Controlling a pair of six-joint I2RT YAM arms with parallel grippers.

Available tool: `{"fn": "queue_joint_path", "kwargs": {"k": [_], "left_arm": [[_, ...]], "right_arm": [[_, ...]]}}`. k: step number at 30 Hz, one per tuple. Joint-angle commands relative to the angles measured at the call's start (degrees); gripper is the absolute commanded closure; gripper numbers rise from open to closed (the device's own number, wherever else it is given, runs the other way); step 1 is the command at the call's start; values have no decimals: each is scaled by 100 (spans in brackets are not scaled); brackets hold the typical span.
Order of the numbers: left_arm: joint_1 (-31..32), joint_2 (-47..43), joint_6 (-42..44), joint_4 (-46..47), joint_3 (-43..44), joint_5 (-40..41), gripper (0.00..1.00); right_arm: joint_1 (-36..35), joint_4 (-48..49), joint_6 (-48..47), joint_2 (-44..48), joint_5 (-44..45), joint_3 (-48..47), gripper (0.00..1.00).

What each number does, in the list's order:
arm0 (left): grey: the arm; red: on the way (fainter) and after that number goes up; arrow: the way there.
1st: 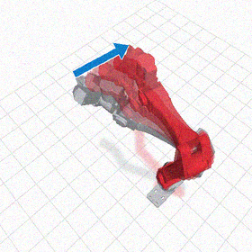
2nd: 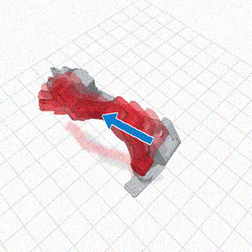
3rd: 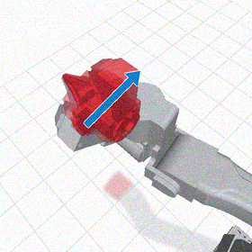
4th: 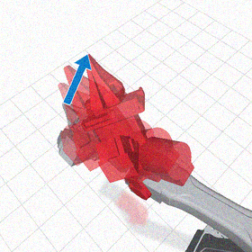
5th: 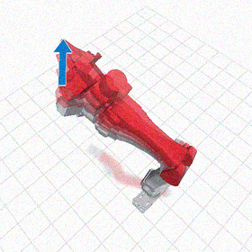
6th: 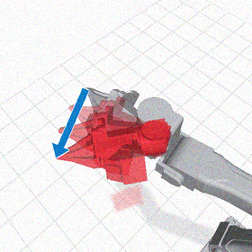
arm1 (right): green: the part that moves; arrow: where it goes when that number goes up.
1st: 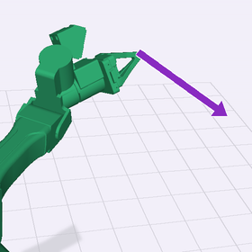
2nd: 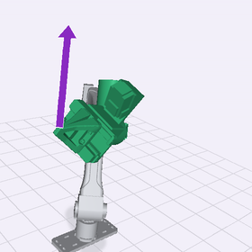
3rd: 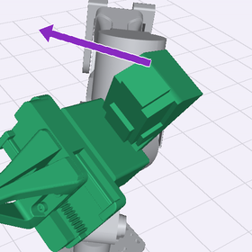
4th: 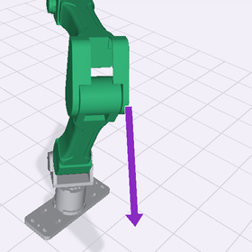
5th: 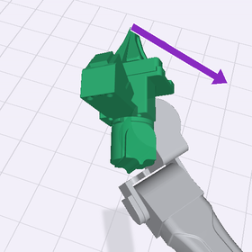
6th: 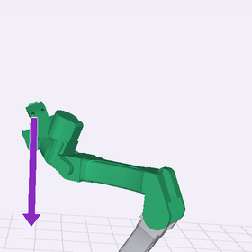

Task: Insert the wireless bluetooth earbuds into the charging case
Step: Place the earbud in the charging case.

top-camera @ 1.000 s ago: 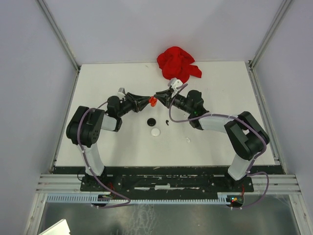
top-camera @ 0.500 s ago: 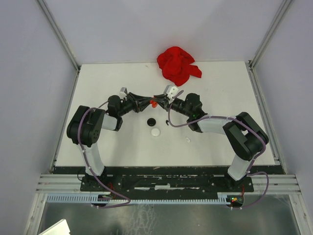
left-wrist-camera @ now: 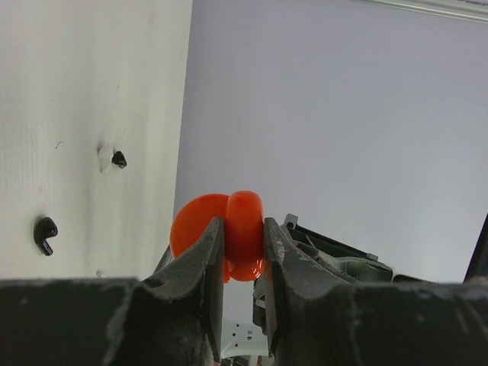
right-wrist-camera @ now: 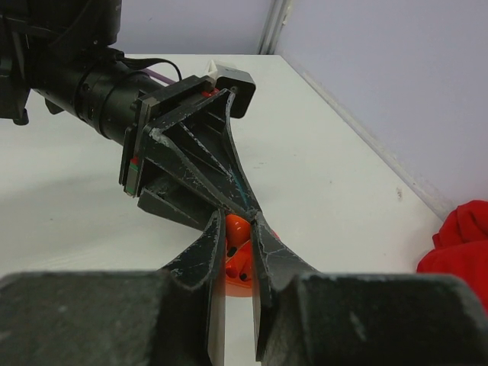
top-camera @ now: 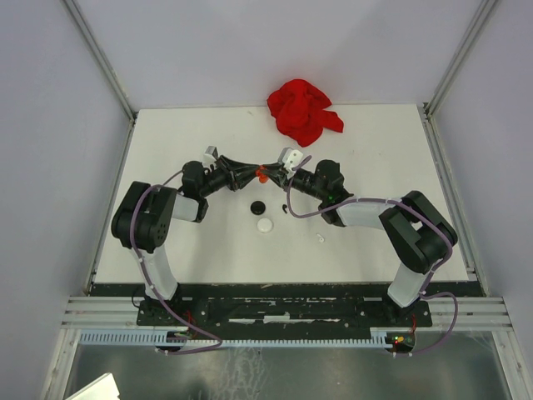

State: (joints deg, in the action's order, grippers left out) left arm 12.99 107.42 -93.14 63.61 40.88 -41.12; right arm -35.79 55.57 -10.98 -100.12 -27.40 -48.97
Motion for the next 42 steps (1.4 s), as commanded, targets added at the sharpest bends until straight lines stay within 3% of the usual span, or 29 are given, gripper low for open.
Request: {"fn": "queue_joint_path", "kwargs": {"k": [1,42], "left_arm": [[15,-295,12,306,157,-159,97],[22,-478,68,263,44,-214,97]], "right_arm": [[-16,134,-64,32,-63,32,99],[-22,129,-206,-129,165,-29,99]]}}
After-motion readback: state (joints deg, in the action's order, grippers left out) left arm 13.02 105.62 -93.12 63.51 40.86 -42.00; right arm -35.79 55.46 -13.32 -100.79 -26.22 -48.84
